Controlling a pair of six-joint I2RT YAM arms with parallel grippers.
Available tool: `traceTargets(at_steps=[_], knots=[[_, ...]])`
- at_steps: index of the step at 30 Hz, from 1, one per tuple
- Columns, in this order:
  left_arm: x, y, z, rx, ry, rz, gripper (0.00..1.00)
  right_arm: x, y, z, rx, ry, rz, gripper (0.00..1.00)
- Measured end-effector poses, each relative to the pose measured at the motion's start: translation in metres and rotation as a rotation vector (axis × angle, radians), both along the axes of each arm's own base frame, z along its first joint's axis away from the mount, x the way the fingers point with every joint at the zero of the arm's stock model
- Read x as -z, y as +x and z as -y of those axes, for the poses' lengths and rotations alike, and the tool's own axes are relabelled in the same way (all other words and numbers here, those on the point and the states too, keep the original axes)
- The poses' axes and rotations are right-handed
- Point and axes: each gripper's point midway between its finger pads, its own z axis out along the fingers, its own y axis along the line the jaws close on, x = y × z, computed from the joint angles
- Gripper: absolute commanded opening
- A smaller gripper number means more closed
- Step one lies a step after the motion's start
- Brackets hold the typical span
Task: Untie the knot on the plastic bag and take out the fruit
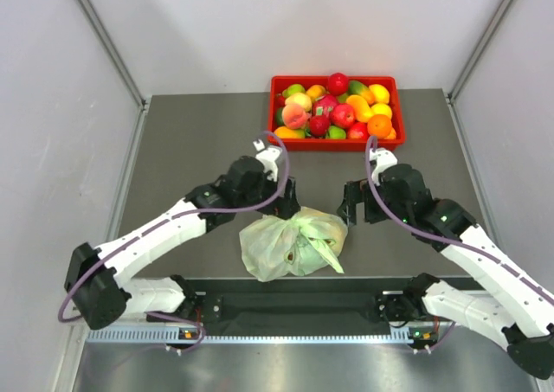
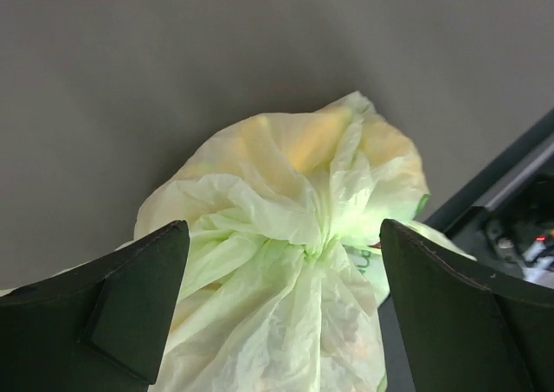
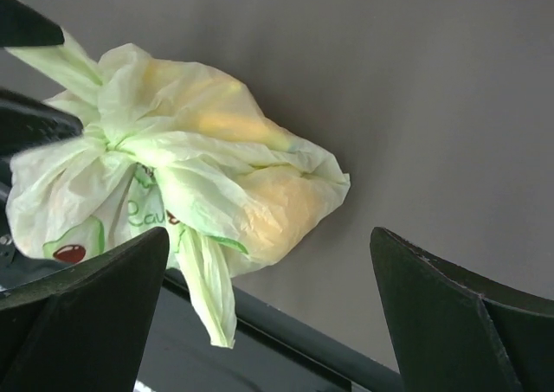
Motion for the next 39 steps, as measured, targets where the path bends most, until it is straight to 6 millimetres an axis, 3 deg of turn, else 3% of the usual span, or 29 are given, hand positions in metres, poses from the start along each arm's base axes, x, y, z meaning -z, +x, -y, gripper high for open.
traceTargets(at_steps=[6,13,18,19,22,23,24,26,31,39], knots=[[0.019,-0.019,0.011,0.027,0.173,0.037,0.89,0.002,0.006,0.005,0.06,-0.04,0.023,1.0],[0.032,-0.054,0.012,0.071,0.304,0.06,0.88,0.007,0.012,0.009,0.092,-0.068,0.028,1.0],[0.042,-0.054,0.0,0.026,0.359,0.062,0.78,0.014,0.017,0.007,0.097,-0.082,0.018,1.0],[0.046,-0.054,-0.004,0.012,0.375,0.06,0.73,0.015,0.018,0.006,0.097,-0.084,0.017,1.0],[0.059,-0.052,-0.017,-0.028,0.421,0.056,0.44,0.017,0.022,0.002,0.096,-0.082,0.017,1.0],[0.062,-0.052,-0.02,-0.037,0.431,0.056,0.24,0.017,0.023,0.0,0.094,-0.082,0.015,1.0],[0.063,-0.052,-0.021,-0.044,0.436,0.056,0.14,0.018,0.024,-0.002,0.09,-0.08,0.014,1.0],[0.065,-0.05,-0.024,-0.057,0.442,0.063,0.0,0.02,0.027,-0.008,0.077,-0.071,0.011,1.0],[0.06,-0.057,-0.027,-0.04,0.345,0.099,0.0,0.029,0.028,-0.032,-0.002,-0.06,-0.013,1.0],[0.019,-0.071,-0.049,-0.048,0.129,0.207,0.0,0.034,0.021,-0.079,-0.176,-0.067,-0.002,0.98]])
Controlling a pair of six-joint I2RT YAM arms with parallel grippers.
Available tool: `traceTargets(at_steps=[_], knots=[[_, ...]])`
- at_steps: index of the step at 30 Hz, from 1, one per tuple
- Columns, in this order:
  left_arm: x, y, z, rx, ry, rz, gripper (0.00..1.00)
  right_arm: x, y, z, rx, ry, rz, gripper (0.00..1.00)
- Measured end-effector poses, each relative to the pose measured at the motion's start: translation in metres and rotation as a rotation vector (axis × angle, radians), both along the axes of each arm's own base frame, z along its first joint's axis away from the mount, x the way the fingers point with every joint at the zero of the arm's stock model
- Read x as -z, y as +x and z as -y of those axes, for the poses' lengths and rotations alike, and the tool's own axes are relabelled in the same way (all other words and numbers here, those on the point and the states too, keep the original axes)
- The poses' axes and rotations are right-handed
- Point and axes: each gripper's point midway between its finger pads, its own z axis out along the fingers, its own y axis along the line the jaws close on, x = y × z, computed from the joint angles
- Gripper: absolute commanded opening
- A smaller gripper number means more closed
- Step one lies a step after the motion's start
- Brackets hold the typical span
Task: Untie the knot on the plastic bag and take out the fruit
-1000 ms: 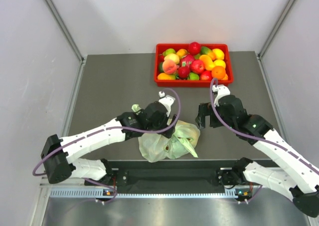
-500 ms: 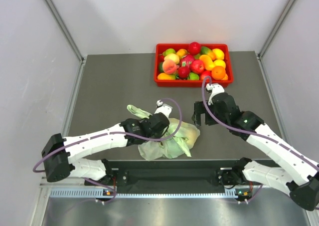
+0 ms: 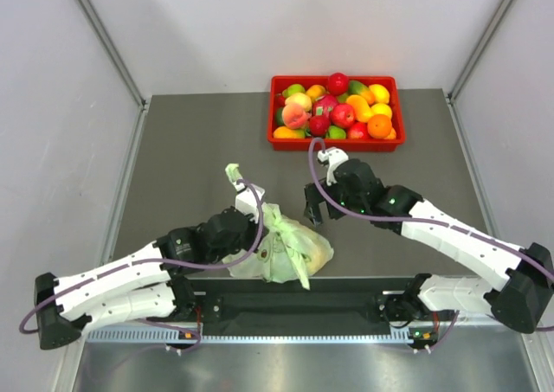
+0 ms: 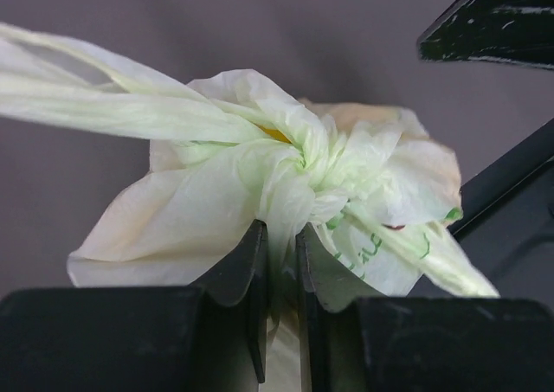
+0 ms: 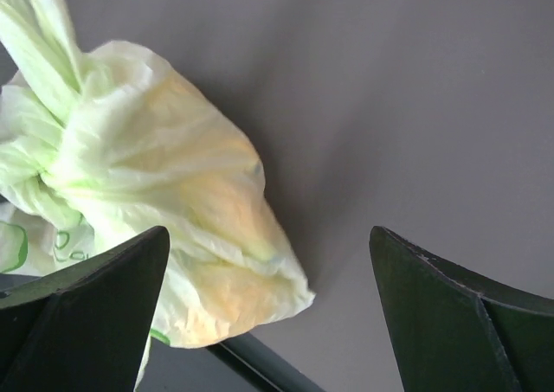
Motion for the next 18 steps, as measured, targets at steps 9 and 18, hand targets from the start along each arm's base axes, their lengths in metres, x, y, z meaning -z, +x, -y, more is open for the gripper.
traceTargets(at_steps=[9,18], knots=[[0.016,0.001,0.004,0.001,0.051,-0.032,0.0,0.01,-0.012,-0.036,-0.171,0.012,-0.006,0.92],[0.003,0.006,-0.004,-0.04,0.022,0.011,0.0,0.01,-0.05,-0.075,-0.4,0.058,-0.004,0.75]])
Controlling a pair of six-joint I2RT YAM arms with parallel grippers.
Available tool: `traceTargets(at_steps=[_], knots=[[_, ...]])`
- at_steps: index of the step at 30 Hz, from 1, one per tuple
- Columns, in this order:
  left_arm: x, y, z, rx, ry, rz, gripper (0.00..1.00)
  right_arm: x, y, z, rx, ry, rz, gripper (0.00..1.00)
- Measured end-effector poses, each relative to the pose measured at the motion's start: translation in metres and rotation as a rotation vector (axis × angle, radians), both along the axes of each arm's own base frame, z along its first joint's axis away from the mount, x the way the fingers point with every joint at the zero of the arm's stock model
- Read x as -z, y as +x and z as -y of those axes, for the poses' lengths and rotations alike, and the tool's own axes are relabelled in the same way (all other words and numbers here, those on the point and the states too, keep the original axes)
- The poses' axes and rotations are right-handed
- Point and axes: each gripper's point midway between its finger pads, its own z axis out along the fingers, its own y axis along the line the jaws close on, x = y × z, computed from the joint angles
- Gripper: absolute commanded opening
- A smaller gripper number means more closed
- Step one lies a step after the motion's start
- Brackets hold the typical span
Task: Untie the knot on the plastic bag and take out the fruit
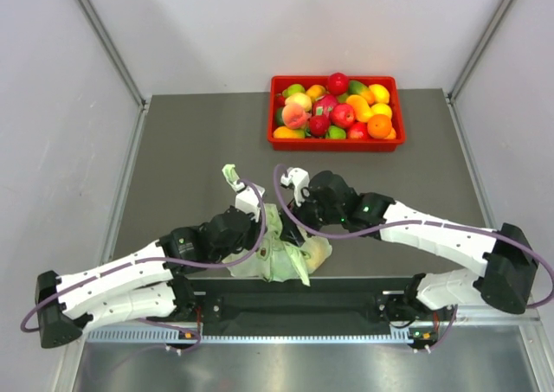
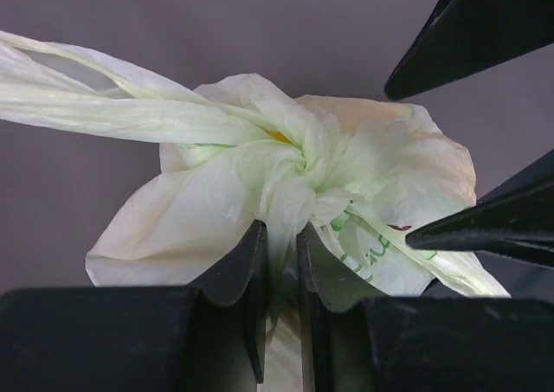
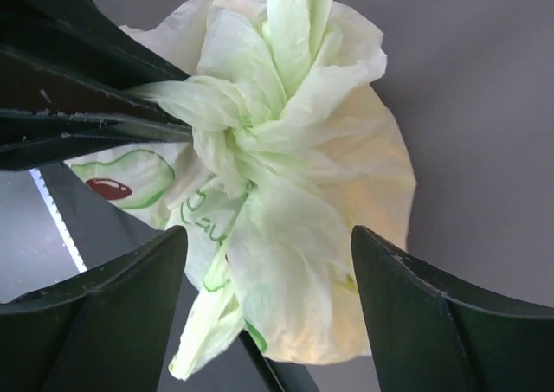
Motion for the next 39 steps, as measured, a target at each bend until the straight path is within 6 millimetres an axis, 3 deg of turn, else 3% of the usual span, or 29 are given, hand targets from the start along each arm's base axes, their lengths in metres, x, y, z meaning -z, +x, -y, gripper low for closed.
traceTargets(at_steps=[4,7,8,11,15,19,23,25,30,33,34,37,39], knots=[[0.0,0.0,0.0,-0.002,-0.003,-0.001,0.0,0.014,-0.001,-0.008,-0.024,-0.02,-0.014,0.61],[-0.001,0.0,0.0,-0.003,-0.007,-0.002,0.0,0.029,0.004,-0.007,-0.007,-0.065,-0.021,0.36],[-0.001,0.0,0.0,-0.003,-0.009,-0.001,0.0,0.033,0.006,-0.006,0.005,-0.078,-0.021,0.2],[-0.004,-0.001,-0.001,-0.004,-0.016,0.003,0.0,0.036,0.013,-0.003,0.049,-0.097,-0.009,0.05],[-0.002,0.0,-0.005,-0.02,-0.009,0.001,0.0,0.027,0.026,0.002,0.131,-0.092,0.033,0.0],[-0.003,0.003,-0.009,-0.059,-0.006,0.006,0.0,0.0,0.04,0.019,0.259,-0.03,0.081,0.0],[-0.006,0.01,-0.016,-0.123,0.001,0.02,0.0,-0.023,0.065,0.065,0.486,0.049,0.083,0.0],[-0.007,0.014,-0.021,-0.161,0.011,0.028,0.0,-0.023,0.079,0.094,0.616,0.061,0.073,0.0],[-0.01,0.021,-0.034,-0.24,0.038,0.055,0.0,-0.003,0.083,0.137,0.796,-0.006,0.023,0.1],[-0.01,0.023,-0.043,-0.275,0.06,0.068,0.0,0.006,0.079,0.154,0.872,-0.064,0.006,0.37],[-0.01,0.023,-0.044,-0.276,0.059,0.07,0.0,0.007,0.077,0.158,0.882,-0.077,0.006,0.57],[-0.013,0.023,-0.044,-0.272,0.051,0.077,0.0,0.004,0.071,0.161,0.86,-0.085,0.013,0.83],[-0.013,0.022,-0.042,-0.261,0.047,0.073,0.0,-0.007,0.063,0.154,0.789,-0.072,0.034,0.91]])
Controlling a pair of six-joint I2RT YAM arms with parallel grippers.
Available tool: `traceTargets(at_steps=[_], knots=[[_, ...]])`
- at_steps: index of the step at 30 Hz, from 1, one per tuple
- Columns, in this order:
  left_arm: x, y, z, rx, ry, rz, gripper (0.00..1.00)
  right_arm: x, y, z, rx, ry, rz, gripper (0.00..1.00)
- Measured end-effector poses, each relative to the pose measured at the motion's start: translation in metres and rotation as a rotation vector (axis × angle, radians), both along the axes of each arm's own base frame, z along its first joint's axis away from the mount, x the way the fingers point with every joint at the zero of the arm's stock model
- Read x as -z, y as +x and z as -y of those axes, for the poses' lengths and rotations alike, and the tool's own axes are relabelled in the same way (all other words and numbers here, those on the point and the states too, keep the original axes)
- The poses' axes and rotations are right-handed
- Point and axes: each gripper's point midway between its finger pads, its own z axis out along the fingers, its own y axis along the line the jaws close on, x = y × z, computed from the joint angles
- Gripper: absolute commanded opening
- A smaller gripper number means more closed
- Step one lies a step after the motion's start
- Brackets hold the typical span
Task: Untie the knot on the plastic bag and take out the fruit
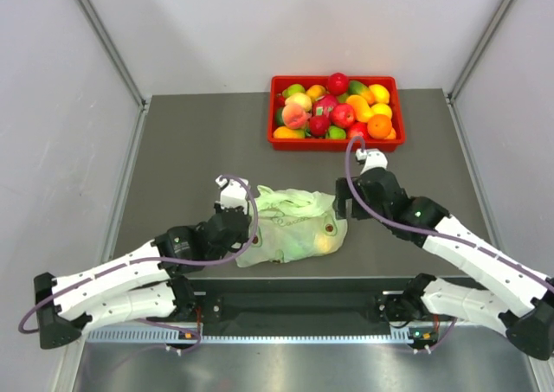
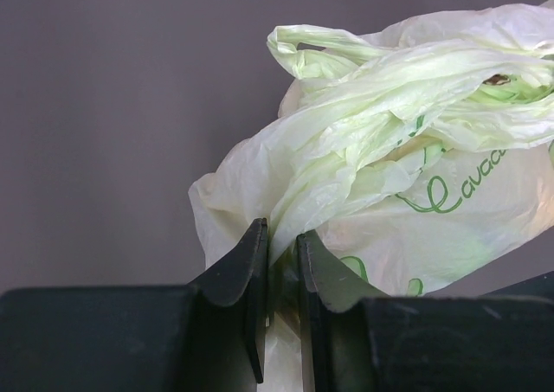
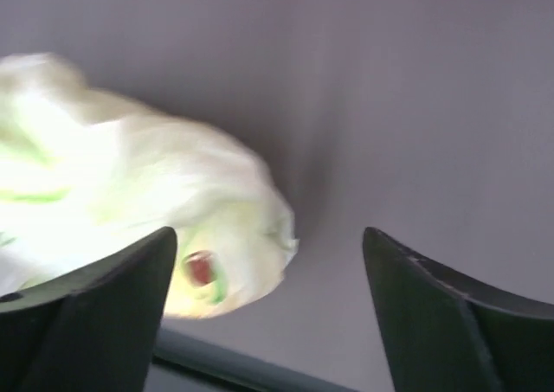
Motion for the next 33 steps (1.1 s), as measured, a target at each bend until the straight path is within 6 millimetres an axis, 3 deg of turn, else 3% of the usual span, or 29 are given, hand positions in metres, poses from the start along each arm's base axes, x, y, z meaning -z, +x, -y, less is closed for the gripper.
traceTargets(at_steps=[1,6,8,10,16,17,21,22,24,25,29,33], knots=[[0.001,0.0,0.001,0.007,0.0,-0.003,0.0,-0.007,-0.005,-0.006,-0.046,-0.009,0.013,0.96],[0.007,0.0,0.01,0.034,0.021,-0.016,0.0,-0.055,-0.028,-0.062,-0.296,-0.015,0.107,1.0],[0.009,0.001,0.012,0.04,0.027,-0.02,0.0,-0.06,-0.032,-0.079,-0.352,-0.046,0.122,0.99],[0.009,0.001,0.013,0.045,0.027,-0.02,0.0,-0.053,-0.032,-0.089,-0.377,-0.098,0.118,1.0],[0.008,0.001,0.013,0.052,0.026,-0.016,0.0,0.0,-0.033,-0.105,-0.401,-0.362,0.052,1.0],[0.007,0.001,0.013,0.053,0.023,-0.015,0.0,0.005,-0.03,-0.103,-0.38,-0.399,0.048,0.99],[0.002,0.0,0.012,0.053,0.005,-0.006,0.0,0.014,-0.016,-0.089,-0.262,-0.493,0.064,0.72],[0.001,0.0,0.012,0.053,0.0,-0.004,0.0,0.013,-0.012,-0.084,-0.228,-0.51,0.074,0.56],[-0.001,-0.001,0.012,0.053,-0.007,0.0,0.0,0.011,-0.006,-0.072,-0.16,-0.536,0.09,0.41],[-0.001,0.0,0.011,0.053,-0.009,0.001,0.0,0.008,-0.002,-0.067,-0.124,-0.538,0.098,0.28],[-0.002,-0.001,0.011,0.051,-0.013,0.004,0.0,-0.002,0.008,-0.042,-0.004,-0.483,0.122,0.16],[-0.004,0.001,0.007,0.029,-0.015,0.014,0.0,-0.023,0.011,0.011,0.139,-0.263,0.13,0.11]])
